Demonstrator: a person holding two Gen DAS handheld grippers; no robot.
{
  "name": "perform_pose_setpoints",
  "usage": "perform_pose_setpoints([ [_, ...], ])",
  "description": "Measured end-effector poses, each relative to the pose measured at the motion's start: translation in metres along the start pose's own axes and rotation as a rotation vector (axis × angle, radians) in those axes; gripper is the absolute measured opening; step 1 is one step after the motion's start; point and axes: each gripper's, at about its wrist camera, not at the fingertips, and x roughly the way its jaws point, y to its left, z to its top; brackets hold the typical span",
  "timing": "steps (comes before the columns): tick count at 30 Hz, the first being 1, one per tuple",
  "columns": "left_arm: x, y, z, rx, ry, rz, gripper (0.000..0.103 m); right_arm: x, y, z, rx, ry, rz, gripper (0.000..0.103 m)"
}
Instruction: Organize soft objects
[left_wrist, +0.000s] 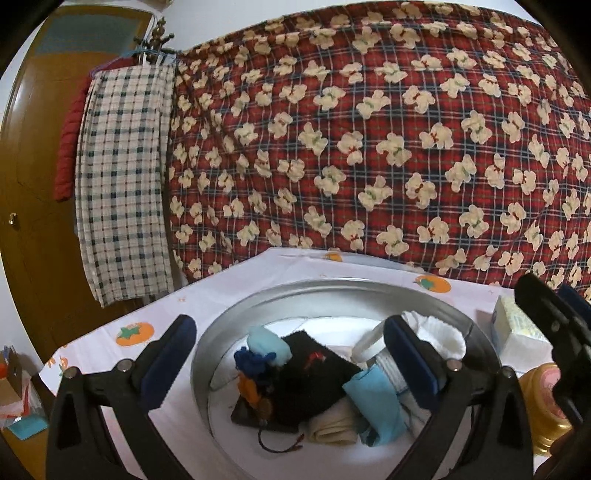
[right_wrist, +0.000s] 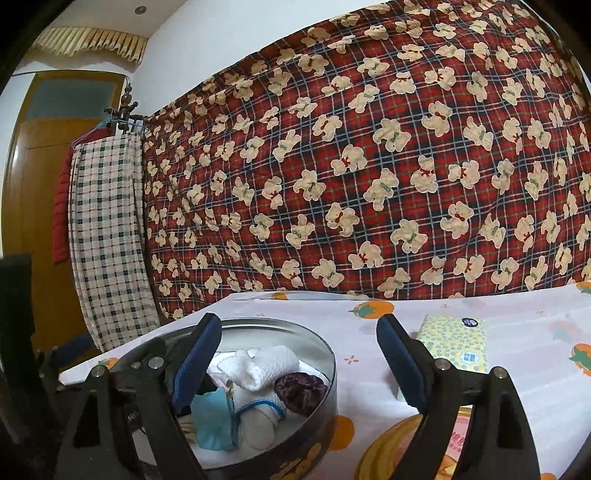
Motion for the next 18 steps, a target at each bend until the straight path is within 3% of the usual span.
perform_pose_setpoints([
  [6,-0.008,0.002,0.003,-0.010,-0.045,0.007,0.103,-0.003,0.004,-0.002,-0.021,-0.013,-0.005,0.088],
  [18,-0.009,0.001,-0.003,-0.016,-0.041,0.002,0.103,-0.012,0.001,-0.004,0.017,-0.034,-0.020,0.092],
])
